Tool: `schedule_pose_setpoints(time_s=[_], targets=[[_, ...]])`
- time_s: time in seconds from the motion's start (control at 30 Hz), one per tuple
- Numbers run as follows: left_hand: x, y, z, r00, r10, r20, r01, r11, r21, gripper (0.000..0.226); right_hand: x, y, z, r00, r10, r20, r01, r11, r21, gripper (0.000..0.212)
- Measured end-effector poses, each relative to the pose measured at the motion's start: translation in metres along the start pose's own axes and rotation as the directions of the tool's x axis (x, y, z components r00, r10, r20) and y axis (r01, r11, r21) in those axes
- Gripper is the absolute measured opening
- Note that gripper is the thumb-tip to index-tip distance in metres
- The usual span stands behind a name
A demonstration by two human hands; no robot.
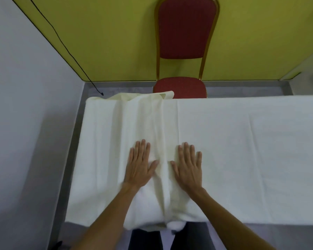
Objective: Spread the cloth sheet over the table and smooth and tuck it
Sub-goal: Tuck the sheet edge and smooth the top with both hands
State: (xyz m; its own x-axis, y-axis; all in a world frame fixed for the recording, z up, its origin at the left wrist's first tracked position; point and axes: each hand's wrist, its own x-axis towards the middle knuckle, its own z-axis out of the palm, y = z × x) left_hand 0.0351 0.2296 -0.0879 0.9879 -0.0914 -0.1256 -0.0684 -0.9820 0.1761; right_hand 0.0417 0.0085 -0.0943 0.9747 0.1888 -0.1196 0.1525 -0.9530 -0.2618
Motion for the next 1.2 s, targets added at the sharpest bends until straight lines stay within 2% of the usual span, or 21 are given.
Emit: schedule_pose_setpoints(time_s=[0.17,0.43,0.57,0.73,0.83,0.93,1.2], targets=[[-0.01,-0.033,0.002,0.999,-0.014,-0.042,0.012,0.999,-0.047,0.074,-0.002,0.001,0.003,1.0,0.019,0.012,-0.018,0.997,-0.075,0.072],[-0.032,-0.092,-0.003,0.998,0.039,-0.049,-0.038,0.999,0.008,0.073,-0.002,-0.003,0.006,0.997,0.062,0.043,-0.056,0.99,-0.13,0.072],[-0.04,-0.079,-0.013,0.998,0.064,0.006,-0.064,0.997,-0.04,0.078,-0.01,-0.023,-0.006,0.99,0.122,0.069,-0.116,0.989,-0.088,0.076],[-0.09,-0.03,-0.013,0.997,0.073,0.024,-0.068,0.983,-0.172,0.076,-0.054,-0.067,0.001,0.996,0.08,0.032,-0.08,0.997,-0.011,0.069],[-0.124,0.001,0.002,1.0,0.004,0.031,0.002,0.983,-0.183,0.071,-0.083,-0.075,0.02,0.993,0.119,0.016,-0.12,0.991,0.053,0.065],[-0.138,0.007,0.012,0.998,-0.052,0.036,0.056,0.99,-0.132,0.072,-0.097,-0.069,0.03,0.994,0.109,-0.002,-0.109,0.993,0.042,0.065],[-0.151,-0.046,0.009,0.999,-0.008,0.04,0.008,1.0,-0.012,0.075,-0.103,-0.052,0.029,0.999,0.037,-0.006,-0.037,0.999,-0.023,0.066]])
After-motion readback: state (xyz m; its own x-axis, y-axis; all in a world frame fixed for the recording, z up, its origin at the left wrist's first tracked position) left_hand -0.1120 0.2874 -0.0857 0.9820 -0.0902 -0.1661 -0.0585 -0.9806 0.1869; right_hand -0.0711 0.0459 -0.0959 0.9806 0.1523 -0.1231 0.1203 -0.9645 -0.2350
